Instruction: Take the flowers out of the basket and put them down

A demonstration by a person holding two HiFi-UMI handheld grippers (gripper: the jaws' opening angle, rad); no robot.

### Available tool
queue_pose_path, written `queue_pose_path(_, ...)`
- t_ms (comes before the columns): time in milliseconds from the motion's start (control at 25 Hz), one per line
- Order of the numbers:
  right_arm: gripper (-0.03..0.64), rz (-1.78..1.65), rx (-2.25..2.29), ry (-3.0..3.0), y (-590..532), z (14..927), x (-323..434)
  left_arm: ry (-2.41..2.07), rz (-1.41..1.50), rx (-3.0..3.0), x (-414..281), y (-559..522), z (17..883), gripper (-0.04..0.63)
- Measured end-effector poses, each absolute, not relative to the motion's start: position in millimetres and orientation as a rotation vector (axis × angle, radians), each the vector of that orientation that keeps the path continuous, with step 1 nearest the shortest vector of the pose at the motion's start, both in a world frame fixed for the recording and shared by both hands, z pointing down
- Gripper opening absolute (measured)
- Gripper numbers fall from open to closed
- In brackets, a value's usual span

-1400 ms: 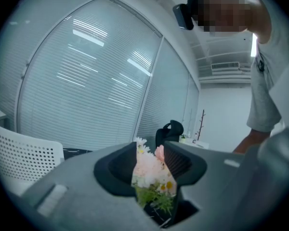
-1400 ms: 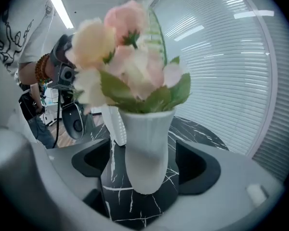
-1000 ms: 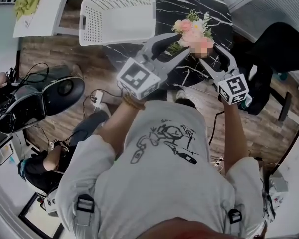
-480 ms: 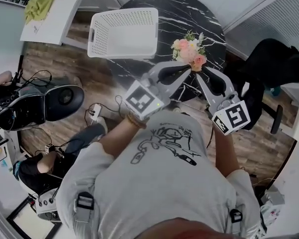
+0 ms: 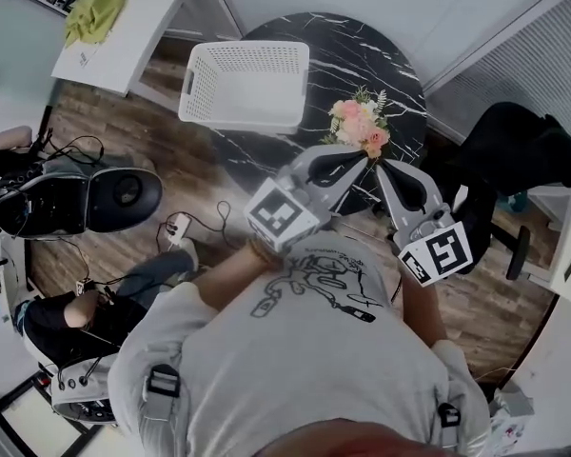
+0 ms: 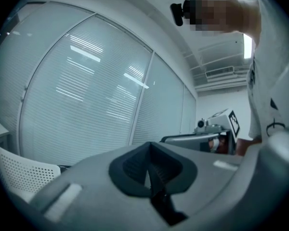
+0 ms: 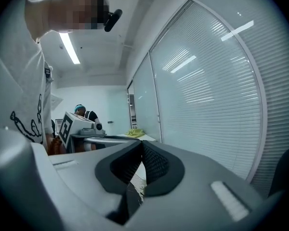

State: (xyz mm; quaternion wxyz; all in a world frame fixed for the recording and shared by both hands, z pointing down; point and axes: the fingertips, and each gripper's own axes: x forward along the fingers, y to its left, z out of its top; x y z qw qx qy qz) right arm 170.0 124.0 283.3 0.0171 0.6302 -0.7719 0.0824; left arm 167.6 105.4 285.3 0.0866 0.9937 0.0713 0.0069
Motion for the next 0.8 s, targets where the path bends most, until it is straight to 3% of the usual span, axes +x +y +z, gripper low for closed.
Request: queue_pose_path(800,0.006,0.200,1.912,-2.419,122,284,142,0.118,0.021,2.979,146,107,285,0.003)
